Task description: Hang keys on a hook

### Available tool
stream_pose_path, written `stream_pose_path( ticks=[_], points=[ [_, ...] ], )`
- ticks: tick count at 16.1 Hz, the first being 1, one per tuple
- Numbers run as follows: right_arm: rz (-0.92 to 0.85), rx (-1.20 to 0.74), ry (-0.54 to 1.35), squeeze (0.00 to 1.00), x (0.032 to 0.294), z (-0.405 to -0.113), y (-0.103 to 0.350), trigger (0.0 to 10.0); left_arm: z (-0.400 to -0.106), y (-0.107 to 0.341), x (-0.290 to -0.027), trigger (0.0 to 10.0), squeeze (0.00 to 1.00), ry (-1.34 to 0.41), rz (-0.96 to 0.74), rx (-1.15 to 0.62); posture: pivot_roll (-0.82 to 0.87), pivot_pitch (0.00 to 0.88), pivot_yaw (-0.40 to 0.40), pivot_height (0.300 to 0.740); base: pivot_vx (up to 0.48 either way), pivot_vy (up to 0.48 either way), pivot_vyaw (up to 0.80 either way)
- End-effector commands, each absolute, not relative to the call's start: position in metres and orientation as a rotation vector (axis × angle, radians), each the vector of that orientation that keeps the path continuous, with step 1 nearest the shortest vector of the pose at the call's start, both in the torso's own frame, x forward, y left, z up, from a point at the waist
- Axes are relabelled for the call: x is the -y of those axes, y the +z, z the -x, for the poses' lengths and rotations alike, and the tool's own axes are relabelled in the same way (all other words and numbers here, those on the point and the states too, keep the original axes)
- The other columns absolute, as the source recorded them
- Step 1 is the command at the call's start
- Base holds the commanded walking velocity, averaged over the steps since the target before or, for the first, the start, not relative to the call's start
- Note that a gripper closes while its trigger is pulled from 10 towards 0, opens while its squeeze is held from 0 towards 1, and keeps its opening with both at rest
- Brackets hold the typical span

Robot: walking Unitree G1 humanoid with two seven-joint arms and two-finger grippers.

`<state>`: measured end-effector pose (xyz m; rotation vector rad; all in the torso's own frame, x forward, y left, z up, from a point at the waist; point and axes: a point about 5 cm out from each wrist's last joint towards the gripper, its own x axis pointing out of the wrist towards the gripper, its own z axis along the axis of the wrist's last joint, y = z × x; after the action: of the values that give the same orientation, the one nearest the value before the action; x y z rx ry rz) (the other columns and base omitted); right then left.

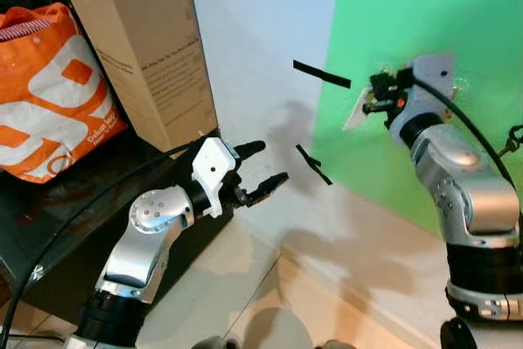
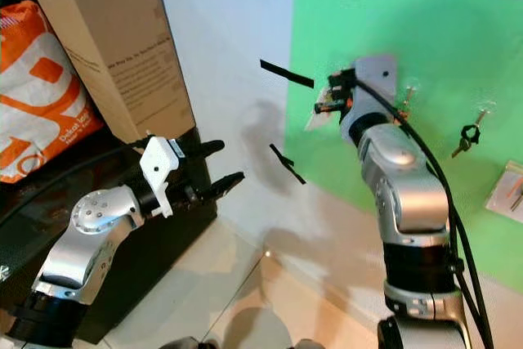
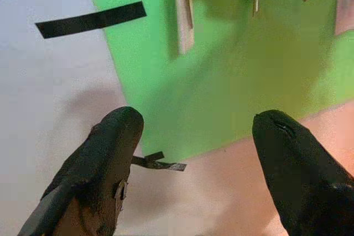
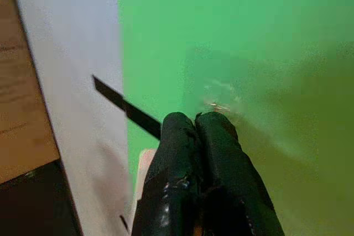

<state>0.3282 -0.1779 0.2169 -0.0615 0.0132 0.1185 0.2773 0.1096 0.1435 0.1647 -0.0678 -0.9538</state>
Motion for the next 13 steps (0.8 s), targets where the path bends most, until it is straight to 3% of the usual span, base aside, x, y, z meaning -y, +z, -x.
stream_pose_path(
  ticks=[1,13],
  points=[
    [0.047,0.010,0.091,0.00,0.181,-0.331,0.222,0.0,-0.275,0.145,-0.110,10.0,0.02,-0.970,-0.169,0.066,-0.17,0.000,0.048,0.740,0.000,0.000,0.00],
    [0.065,-0.126,0.026,0.00,0.192,-0.327,0.187,0.0,-0.273,0.146,-0.107,10.0,0.02,-0.999,-0.161,0.062,-0.17,0.000,0.051,0.740,0.000,0.000,0.00]
  ],
)
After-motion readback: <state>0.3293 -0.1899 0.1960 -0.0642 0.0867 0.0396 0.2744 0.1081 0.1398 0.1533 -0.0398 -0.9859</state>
